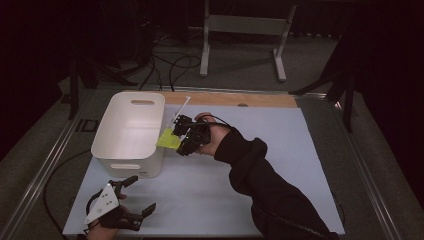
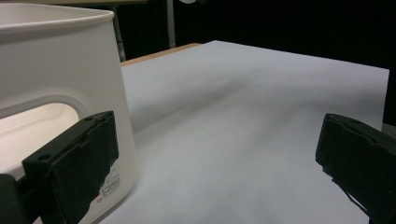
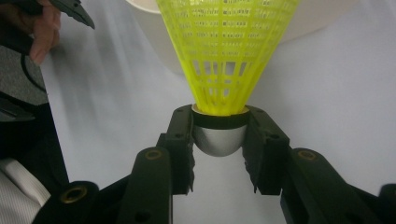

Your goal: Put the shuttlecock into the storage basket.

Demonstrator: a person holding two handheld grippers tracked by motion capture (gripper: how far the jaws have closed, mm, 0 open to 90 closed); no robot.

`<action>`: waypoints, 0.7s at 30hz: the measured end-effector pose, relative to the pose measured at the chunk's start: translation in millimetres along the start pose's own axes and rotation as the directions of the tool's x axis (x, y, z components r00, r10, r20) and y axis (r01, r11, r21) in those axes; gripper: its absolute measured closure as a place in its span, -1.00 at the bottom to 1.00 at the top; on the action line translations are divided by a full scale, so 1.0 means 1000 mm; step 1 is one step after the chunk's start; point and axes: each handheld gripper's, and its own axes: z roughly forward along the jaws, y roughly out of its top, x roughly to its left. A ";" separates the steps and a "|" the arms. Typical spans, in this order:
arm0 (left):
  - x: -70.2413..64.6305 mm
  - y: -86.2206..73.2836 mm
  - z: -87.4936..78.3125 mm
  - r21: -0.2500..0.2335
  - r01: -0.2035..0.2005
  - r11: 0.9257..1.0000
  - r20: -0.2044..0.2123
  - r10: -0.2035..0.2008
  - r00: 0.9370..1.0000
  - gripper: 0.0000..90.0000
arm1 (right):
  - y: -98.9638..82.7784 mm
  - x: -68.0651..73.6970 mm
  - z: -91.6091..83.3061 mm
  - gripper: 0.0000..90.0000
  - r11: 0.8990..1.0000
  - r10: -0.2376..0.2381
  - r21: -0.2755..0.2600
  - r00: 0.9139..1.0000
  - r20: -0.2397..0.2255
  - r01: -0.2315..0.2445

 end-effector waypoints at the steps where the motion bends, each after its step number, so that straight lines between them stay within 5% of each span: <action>1: 0.000 0.000 0.000 0.000 -0.002 1.000 -0.001 0.002 1.000 -1.00 | 0.004 0.000 -0.001 0.44 1.000 -0.006 -0.010 1.000 -0.009 0.006; 21: 0.000 0.000 -0.001 -0.002 -0.004 1.000 0.003 0.004 1.000 -1.00 | 0.043 0.010 -0.003 0.44 0.996 -0.084 -0.045 0.996 -0.038 0.082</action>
